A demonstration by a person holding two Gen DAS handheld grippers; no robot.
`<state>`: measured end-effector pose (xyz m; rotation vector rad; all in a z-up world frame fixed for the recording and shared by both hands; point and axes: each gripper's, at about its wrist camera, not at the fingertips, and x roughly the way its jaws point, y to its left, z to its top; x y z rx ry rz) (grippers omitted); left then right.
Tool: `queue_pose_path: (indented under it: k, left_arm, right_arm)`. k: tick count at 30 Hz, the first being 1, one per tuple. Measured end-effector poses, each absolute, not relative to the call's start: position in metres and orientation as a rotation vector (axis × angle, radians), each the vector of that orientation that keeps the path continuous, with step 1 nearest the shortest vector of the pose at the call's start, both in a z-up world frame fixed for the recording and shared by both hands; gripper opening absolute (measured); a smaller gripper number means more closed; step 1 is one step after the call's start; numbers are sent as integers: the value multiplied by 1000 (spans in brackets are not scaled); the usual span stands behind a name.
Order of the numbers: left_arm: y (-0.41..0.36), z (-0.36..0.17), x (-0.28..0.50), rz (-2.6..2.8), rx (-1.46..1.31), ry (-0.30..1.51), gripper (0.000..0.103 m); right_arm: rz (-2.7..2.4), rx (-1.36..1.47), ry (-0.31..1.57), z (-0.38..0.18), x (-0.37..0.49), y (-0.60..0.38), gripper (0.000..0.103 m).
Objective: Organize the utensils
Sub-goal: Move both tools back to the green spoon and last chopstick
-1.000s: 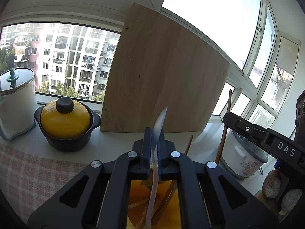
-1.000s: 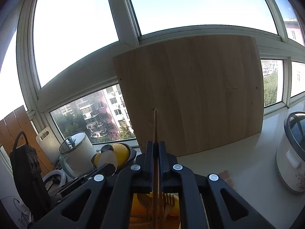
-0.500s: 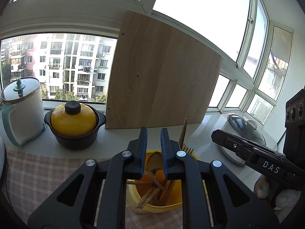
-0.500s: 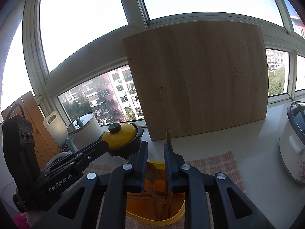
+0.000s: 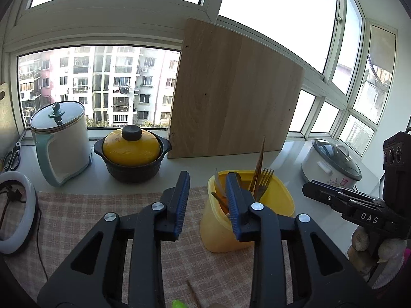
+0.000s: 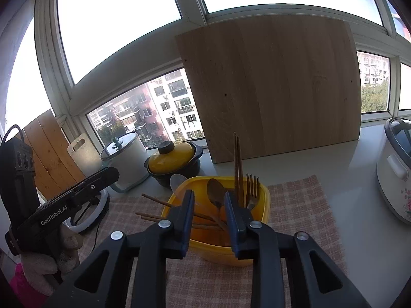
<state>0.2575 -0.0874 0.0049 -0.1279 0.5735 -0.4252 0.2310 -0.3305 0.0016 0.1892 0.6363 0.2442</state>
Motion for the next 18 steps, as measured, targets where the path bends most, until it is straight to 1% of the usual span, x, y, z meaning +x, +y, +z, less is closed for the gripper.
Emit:
queue_pose_path:
  k: [5,11,14,15,16,18]
  left_arm:
    - [-72,-23,240,-432,-69,688,28]
    - [-66,-76,223,-446,-19,900,28]
    - [-69,-99,215,-443,21,982,28]
    - [-71,-106,213,-445,30,1009,30]
    - [-72,-115,211,-447,38,1037,36]
    - [-75,-130,205,-444,52,1088,43]
  right_arm:
    - [282,189,699,-15,215,-323,28]
    - [320,190,796,-43,204,-315,31]
    - [331,204,846,-59,201,-313,39]
    - [332,207,858,-64,200,-313,42]
    - [331,208,869,-68,200,-312,44]
    - [325,213,887,-76,199,-312,45]
